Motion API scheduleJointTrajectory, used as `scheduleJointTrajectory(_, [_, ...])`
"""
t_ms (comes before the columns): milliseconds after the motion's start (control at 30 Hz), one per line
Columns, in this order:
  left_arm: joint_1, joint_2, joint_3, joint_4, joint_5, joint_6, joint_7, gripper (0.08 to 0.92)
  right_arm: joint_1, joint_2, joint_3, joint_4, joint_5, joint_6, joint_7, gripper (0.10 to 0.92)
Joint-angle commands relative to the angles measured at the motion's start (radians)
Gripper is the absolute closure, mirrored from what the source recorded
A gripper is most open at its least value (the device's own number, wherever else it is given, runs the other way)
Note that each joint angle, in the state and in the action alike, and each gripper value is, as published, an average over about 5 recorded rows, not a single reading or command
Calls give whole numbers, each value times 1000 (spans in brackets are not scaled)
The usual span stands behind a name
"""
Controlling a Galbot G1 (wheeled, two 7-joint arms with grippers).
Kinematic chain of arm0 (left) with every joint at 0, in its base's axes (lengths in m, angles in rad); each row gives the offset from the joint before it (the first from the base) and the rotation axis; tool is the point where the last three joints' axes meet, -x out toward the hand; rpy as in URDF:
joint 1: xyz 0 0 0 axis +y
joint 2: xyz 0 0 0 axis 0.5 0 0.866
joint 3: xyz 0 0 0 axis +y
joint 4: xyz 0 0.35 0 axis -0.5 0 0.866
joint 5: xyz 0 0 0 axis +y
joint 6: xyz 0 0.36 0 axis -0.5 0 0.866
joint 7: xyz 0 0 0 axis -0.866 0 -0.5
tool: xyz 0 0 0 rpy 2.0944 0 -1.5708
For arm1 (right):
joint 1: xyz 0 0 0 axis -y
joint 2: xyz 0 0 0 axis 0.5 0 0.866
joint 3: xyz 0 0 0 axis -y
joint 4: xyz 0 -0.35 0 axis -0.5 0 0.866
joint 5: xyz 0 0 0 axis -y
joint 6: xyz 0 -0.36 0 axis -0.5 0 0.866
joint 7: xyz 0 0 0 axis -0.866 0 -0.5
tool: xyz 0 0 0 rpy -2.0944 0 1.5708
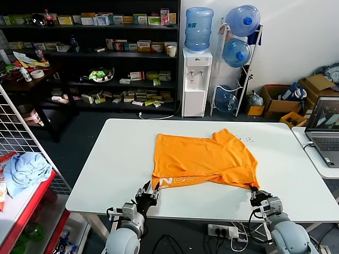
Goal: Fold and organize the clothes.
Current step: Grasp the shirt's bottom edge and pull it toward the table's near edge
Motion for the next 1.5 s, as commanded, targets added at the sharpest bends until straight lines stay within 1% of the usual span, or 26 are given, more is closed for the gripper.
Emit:
scheduleJointTrajectory(33, [-1,-11,6,52,15,-7,1,402,-5,-1,0,9,1,2,0,897])
scheduleJointTrajectory(67, [-1,-12,7,55,16,-8,1,390,-5,-1,0,10,1,2,0,897])
scheduleJointTrajectory(100, [-1,-12,7,58,18,-8,1,396,-6,-1,0,10,1,2,0,897])
scheduleJointTrajectory(167, [0,-11,7,58,19,-8,2,432,-7,-2,-1,10,1,3,0,897])
scheduleJointTrajectory(433, [10,9,7,32,16,-9,8,665,-20,-13,0,21,-2,2,-3,897])
scheduleJointTrajectory(633, [24,60,3,-27,-11,9,10,837,-82,-67,7,64,-26,9,-25,897])
scheduleJointTrajectory(733, [37,95,-3,-69,-34,27,8,895,-125,-97,19,95,-34,14,-34,897])
scheduleJointTrajectory(900, [67,157,-15,-143,-59,53,3,904,-202,-125,43,158,-32,9,-36,897])
scheduleJointTrajectory(1100, [123,199,-21,-227,-78,96,-13,904,-297,-124,60,240,-19,-22,-28,897])
scheduleJointTrajectory(1300, [212,219,-27,-275,-65,117,-28,904,-397,-114,87,310,-14,-36,-14,897])
scheduleJointTrajectory(1500, [269,214,-25,-296,-30,124,-28,904,-439,-95,107,333,-19,-29,13,897])
